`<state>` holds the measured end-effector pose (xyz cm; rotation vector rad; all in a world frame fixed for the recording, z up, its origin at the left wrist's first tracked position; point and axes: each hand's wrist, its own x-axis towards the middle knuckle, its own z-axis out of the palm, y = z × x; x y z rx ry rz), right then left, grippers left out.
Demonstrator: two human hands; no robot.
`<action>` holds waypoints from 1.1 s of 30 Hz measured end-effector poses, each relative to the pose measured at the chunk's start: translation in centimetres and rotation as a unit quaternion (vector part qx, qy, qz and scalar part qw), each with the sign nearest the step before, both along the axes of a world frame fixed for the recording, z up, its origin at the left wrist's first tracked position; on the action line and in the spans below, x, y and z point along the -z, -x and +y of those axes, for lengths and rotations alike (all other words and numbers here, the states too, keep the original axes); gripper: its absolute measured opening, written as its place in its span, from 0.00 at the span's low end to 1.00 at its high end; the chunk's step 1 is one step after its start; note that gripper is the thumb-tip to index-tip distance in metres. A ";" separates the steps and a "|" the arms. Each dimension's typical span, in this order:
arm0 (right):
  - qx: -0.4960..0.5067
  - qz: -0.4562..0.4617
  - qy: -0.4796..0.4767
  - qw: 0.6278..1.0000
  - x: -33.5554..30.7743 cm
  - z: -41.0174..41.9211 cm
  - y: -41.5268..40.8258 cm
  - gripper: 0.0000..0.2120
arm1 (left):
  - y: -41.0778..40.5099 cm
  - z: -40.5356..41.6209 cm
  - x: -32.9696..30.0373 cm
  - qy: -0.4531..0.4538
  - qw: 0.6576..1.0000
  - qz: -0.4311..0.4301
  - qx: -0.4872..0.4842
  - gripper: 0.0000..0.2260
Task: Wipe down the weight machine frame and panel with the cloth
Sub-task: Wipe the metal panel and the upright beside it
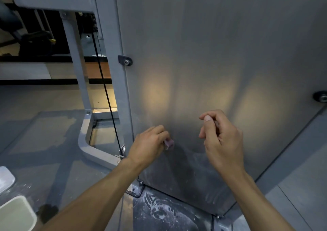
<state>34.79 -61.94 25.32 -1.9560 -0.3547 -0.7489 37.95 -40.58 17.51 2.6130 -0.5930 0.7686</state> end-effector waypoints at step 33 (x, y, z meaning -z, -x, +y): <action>0.002 0.004 0.015 1.000 0.4 0.6 0.1 0.08 | -0.1 -2.0 0.5 -0.014 1.000 -0.024 0.014 0.06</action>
